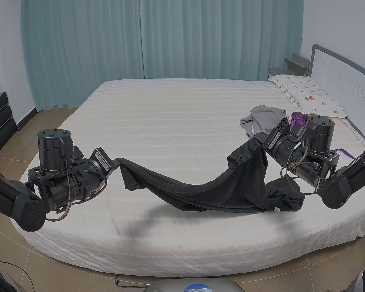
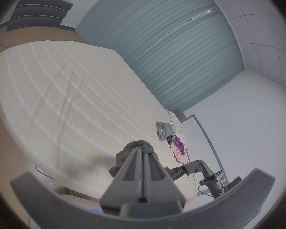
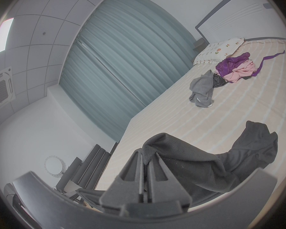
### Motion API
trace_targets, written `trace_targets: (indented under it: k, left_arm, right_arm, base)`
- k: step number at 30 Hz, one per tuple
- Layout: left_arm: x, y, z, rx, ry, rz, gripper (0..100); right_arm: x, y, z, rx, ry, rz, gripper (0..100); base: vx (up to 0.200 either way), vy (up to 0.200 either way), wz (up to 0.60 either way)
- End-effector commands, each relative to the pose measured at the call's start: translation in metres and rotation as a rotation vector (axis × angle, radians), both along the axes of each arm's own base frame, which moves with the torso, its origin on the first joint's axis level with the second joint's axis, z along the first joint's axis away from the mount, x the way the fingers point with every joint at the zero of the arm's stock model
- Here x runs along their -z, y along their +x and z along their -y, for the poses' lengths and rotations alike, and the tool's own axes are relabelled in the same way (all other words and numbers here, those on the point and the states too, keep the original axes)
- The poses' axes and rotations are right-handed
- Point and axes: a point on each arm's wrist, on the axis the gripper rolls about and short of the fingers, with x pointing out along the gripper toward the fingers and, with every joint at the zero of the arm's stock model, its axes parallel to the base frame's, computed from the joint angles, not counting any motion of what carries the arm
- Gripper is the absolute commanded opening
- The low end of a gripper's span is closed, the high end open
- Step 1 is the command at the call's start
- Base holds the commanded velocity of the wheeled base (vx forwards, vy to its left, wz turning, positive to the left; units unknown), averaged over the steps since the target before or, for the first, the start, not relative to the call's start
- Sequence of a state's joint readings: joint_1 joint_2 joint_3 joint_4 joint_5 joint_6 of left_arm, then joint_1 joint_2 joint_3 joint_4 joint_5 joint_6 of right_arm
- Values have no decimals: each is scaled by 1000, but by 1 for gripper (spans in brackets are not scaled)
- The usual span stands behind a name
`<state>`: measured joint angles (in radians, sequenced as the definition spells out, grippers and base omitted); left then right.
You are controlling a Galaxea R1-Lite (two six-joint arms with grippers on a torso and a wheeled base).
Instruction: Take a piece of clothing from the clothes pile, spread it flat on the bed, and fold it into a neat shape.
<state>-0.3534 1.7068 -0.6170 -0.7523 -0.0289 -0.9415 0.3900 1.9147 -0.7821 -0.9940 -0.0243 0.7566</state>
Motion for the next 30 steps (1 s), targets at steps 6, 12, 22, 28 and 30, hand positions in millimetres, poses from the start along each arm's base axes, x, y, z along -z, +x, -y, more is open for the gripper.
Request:
trace_targets:
  k: [6, 12, 22, 28, 30]
  left_arm:
    - [-3, -9, 6, 32, -1, 6, 0]
    - [0, -29, 12, 62, 14, -7, 0]
    - [-18, -61, -3, 40, 20, 35, 0]
    - [-48, -81, -12, 39, -13, 117, 0]
    - [-60, -85, -15, 33, -17, 149, 0]
  right_arm:
    - [-5, -7, 3, 2, -1, 1, 0]
    - [4, -31, 14, 7, -15, -48, 0]
    - [-28, -96, 41, 10, 11, 34, 0]
    - [-71, -129, 55, 26, 54, 200, 0]
    - [-93, -141, 59, 31, 45, 265, 0]
  base:
    - [0, 0, 0]
    - [-100, 0, 0]
    - [-200, 0, 0]
    - [-67, 0, 0]
    - [0, 0, 0]
